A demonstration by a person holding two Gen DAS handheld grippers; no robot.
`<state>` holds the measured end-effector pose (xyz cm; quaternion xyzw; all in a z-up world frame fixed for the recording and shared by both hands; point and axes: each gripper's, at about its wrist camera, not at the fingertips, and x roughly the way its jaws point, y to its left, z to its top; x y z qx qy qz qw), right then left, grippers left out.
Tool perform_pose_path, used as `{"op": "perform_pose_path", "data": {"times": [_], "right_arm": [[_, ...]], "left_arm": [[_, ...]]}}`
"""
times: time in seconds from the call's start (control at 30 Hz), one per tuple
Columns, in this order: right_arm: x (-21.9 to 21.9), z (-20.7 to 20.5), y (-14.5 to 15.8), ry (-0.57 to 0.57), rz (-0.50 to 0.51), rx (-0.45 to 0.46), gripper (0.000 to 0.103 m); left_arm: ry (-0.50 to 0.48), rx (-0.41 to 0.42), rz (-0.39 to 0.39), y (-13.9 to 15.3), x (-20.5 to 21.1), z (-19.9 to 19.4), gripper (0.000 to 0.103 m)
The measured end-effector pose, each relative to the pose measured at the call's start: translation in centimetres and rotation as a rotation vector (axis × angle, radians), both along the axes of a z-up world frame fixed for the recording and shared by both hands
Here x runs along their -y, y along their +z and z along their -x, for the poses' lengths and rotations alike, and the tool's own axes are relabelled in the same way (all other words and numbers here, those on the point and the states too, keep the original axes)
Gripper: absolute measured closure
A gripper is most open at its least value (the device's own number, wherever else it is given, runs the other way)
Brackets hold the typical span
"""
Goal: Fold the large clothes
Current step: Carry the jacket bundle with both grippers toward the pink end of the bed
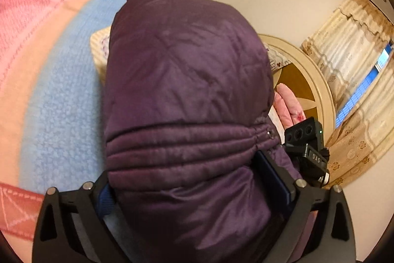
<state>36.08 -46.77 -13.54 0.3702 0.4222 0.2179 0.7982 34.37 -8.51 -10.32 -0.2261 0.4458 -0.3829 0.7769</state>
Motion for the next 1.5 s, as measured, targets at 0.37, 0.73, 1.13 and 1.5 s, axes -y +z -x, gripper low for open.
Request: {"op": "perform_pose_path", "data": {"times": [0.37, 0.73, 1.13, 1.5], "right_arm": [[-4.0, 5.5, 2.0, 0.086, -0.063, 0.1, 0.054], [-11.9, 5.7, 3.2, 0.253, -0.105, 0.112, 0.055], [-22.9, 4.2, 1.8, 0.399, -0.103, 0.079, 0.055], [-31.1, 2.1, 0.9, 0.517, -0.079, 0.044, 0.055]], "left_arm": [[0.039, 0.168, -0.064, 4.8, -2.7, 6.0, 0.006], [0.203, 0.179, -0.15, 6.3, -8.0, 8.9, 0.006], [0.341, 0.159, -0.164, 5.6, -13.2, 11.6, 0.006], [0.445, 0.124, -0.147, 3.7, -19.2, 13.6, 0.006]]}}
